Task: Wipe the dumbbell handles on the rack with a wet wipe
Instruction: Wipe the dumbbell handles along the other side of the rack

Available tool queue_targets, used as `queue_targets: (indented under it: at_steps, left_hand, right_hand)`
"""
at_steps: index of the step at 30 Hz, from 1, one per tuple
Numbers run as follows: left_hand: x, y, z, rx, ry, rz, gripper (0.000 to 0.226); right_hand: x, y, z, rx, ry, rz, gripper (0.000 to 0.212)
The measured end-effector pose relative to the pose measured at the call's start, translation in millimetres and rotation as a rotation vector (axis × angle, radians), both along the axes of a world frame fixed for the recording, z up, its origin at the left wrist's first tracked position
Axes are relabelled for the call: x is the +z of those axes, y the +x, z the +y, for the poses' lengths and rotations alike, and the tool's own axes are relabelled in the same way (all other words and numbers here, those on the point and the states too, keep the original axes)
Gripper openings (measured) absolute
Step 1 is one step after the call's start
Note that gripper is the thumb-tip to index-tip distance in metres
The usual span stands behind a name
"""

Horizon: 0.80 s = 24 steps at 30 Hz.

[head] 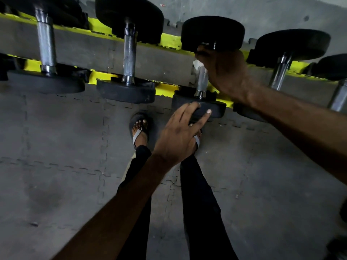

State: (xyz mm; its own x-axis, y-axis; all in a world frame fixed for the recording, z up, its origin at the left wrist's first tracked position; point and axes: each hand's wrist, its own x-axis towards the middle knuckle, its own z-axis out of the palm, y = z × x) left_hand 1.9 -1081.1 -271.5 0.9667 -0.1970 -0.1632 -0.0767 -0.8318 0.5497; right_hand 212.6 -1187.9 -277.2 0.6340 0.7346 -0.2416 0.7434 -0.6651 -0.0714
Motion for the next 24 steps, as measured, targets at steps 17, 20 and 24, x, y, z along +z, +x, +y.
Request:
queue_targets:
  at_steps: [17, 20, 24]
  left_hand:
    - [7, 3, 3, -0.023, 0.026, 0.043, 0.071]
    - [6, 2, 1, -0.003, 0.010, 0.034, 0.069]
    - [5, 2, 0, 0.000, 0.002, 0.023, 0.074]
  right_hand:
    - [19, -16, -15, -0.261, 0.087, 0.610, 0.017]
    - [14, -32, -31, -0.578, 0.284, 0.633, 0.017]
    - [-3, -49, -32, -0.988, 0.427, 0.709, 0.017]
